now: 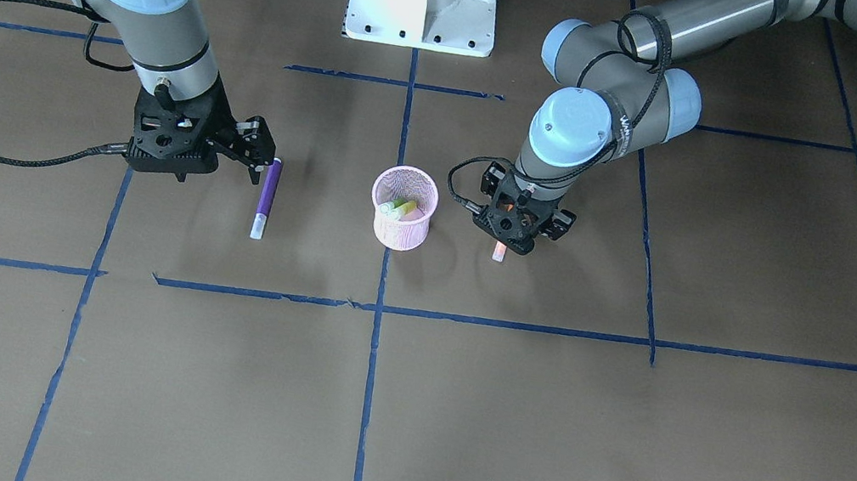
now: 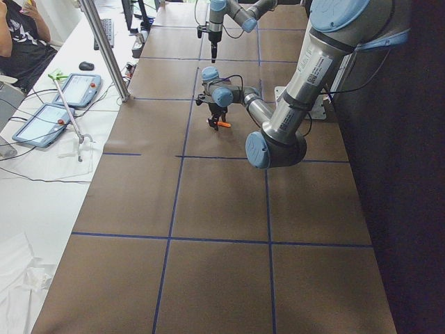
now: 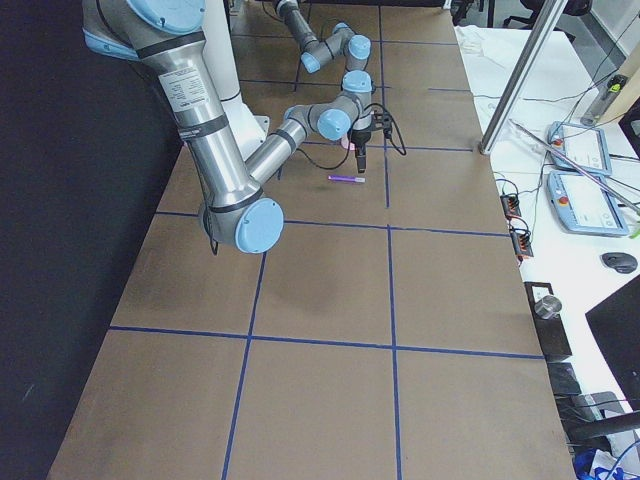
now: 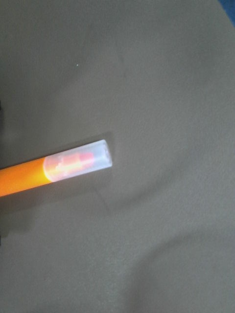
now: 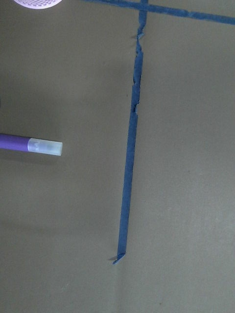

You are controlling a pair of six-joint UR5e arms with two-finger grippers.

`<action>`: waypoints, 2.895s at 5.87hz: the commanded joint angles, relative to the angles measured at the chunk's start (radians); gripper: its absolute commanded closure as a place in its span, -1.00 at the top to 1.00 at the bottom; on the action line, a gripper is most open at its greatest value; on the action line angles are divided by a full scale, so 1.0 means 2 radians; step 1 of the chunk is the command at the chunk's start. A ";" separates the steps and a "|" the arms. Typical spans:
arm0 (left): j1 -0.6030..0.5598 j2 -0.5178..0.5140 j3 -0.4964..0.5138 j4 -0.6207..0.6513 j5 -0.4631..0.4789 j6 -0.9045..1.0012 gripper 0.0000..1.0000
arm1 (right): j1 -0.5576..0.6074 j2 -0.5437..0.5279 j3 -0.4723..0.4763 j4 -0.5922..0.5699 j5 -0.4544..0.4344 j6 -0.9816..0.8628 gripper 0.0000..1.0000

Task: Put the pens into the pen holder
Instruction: 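Lower left gripper onto orange highlighter while right gripper moves over purple marker, then lift the orange highlighter with the left gripper toward the cup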

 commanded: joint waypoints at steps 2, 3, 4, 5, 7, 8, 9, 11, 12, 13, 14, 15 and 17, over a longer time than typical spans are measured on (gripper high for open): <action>-0.004 0.000 -0.003 0.001 0.000 0.001 0.35 | 0.001 0.002 0.001 0.000 0.000 0.000 1.00; -0.004 0.000 -0.003 0.000 0.000 0.001 0.25 | 0.003 0.003 0.001 0.000 0.000 0.000 1.00; -0.004 -0.001 -0.003 0.001 0.000 -0.001 0.21 | 0.004 0.003 0.001 0.000 0.001 0.000 1.00; -0.003 -0.001 -0.003 0.001 0.000 -0.004 0.06 | 0.006 0.004 0.001 0.000 0.001 0.001 1.00; -0.003 -0.002 -0.003 0.001 0.000 -0.004 -0.35 | 0.013 0.005 0.001 0.000 0.014 0.001 1.00; -0.003 -0.002 -0.003 0.001 0.000 -0.004 -0.44 | 0.014 0.005 0.001 0.000 0.014 0.001 1.00; -0.003 -0.002 -0.003 0.001 0.000 -0.004 -0.68 | 0.014 0.006 0.001 0.000 0.015 0.001 1.00; -0.015 -0.002 -0.015 0.006 -0.005 -0.002 -0.99 | 0.014 0.006 0.001 0.000 0.015 0.001 1.00; -0.041 0.002 -0.042 0.023 -0.024 0.002 -1.00 | 0.014 0.007 0.001 -0.001 0.015 0.001 1.00; -0.060 -0.001 -0.063 0.043 -0.047 0.003 -1.00 | 0.014 0.006 -0.001 -0.001 0.015 0.002 1.00; -0.065 -0.004 -0.085 0.043 -0.047 0.000 -1.00 | 0.006 0.006 -0.004 0.000 0.013 0.005 1.00; -0.068 -0.011 -0.103 0.032 -0.047 -0.005 -1.00 | -0.006 0.005 -0.004 0.000 0.011 0.008 1.00; -0.073 -0.019 -0.102 -0.100 -0.046 -0.063 -1.00 | -0.042 0.006 -0.014 0.001 0.003 0.020 1.00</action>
